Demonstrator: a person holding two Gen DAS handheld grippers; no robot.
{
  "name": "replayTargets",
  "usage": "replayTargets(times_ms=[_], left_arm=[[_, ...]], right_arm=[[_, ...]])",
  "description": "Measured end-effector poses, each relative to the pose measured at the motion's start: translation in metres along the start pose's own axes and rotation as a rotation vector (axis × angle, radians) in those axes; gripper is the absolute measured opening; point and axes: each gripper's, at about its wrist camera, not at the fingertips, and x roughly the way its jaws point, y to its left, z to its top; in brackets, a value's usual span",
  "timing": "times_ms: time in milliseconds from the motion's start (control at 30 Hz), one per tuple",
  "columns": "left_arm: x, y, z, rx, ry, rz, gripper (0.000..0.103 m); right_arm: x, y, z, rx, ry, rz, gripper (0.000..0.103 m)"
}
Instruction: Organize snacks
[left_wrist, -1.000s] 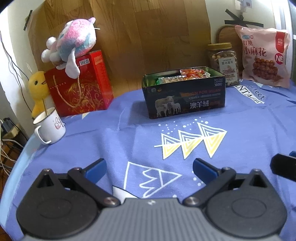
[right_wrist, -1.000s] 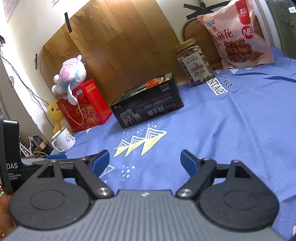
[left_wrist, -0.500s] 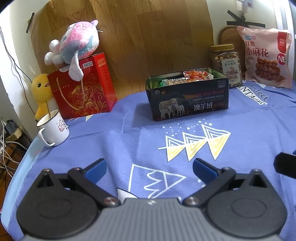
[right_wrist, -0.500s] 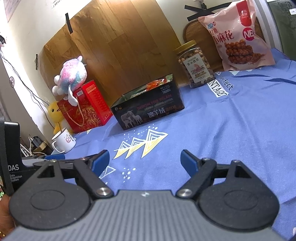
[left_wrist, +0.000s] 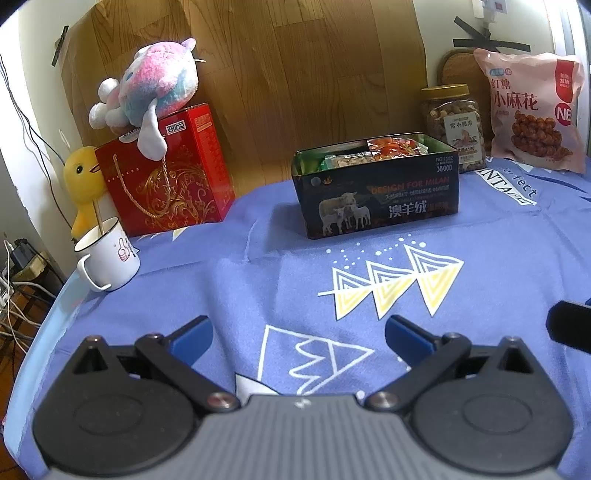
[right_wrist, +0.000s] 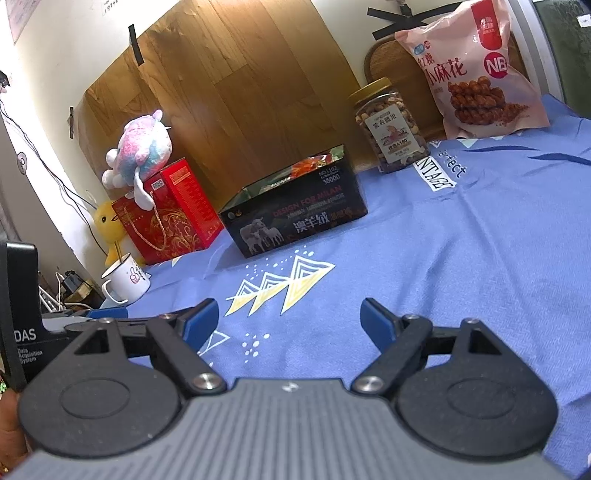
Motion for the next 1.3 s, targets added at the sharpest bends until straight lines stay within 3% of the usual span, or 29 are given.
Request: replayTargets(times_ms=[300, 1300], left_arm=[[0.0004, -0.0018, 0.0002, 0.019, -0.014, 0.021, 0.103], [-0.0037, -0.0008, 0.0067, -0.006, -0.041, -0.047, 0.103]], right_arm=[[0.0002, -0.0006, 0.0, 0.004, -0.002, 0.005, 0.086], [-0.0006, 0.003, 0.0048, -0.003, -0.013, -0.035, 0.085]])
